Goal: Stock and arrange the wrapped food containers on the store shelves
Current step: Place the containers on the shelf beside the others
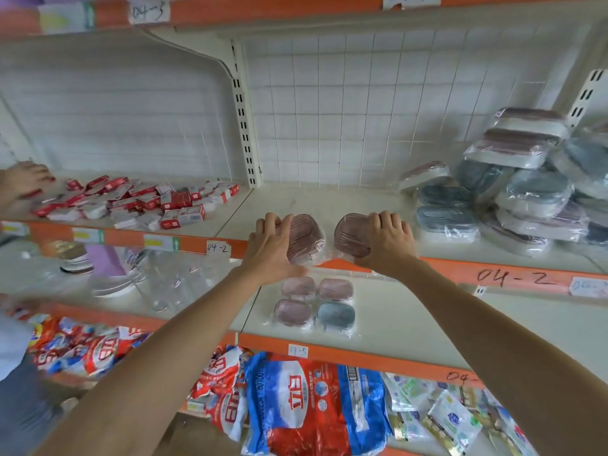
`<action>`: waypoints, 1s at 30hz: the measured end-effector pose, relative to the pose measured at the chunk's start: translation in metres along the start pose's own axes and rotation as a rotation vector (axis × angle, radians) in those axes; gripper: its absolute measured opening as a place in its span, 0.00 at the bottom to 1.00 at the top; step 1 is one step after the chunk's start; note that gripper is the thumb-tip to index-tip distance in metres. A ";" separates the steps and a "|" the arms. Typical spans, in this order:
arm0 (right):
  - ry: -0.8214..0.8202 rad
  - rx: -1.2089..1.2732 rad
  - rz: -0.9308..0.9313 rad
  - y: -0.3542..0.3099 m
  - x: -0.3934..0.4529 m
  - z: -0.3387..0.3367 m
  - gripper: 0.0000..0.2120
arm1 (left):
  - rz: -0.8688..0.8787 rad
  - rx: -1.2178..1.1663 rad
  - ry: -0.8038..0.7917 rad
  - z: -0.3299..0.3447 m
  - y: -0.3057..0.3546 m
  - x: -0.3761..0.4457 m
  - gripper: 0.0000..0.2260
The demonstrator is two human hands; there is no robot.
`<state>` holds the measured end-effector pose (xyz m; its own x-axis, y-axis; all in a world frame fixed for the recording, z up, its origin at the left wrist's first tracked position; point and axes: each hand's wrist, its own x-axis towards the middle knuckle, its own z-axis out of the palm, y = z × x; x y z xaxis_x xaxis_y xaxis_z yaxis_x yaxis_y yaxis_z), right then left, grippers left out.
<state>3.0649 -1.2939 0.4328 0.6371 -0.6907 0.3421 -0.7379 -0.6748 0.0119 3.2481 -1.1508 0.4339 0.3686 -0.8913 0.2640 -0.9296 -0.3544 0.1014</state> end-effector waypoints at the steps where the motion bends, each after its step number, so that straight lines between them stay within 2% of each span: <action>1: 0.001 -0.003 -0.004 -0.006 -0.011 0.000 0.39 | 0.000 -0.010 -0.002 0.001 -0.002 -0.014 0.51; 7: -0.067 0.023 0.029 -0.054 -0.101 0.001 0.39 | -0.049 -0.074 -0.094 0.018 -0.024 -0.114 0.49; 11: -0.168 -0.092 -0.064 -0.077 -0.182 0.014 0.38 | -0.056 -0.047 -0.234 0.033 -0.030 -0.175 0.49; 15: -0.226 -0.119 -0.108 -0.073 -0.220 0.021 0.37 | -0.002 0.004 -0.302 0.043 -0.026 -0.197 0.47; 22: -0.281 -0.017 -0.044 -0.051 -0.186 0.070 0.39 | 0.060 0.061 -0.359 0.085 -0.031 -0.157 0.43; 30: -0.271 0.091 0.002 -0.035 -0.100 0.224 0.41 | -0.077 -0.006 -0.263 0.211 -0.053 -0.052 0.45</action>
<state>3.0769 -1.2589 0.1881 0.6808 -0.7283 0.0781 -0.7242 -0.6853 -0.0767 3.2783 -1.1449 0.2127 0.4256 -0.9049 -0.0033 -0.8985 -0.4230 0.1175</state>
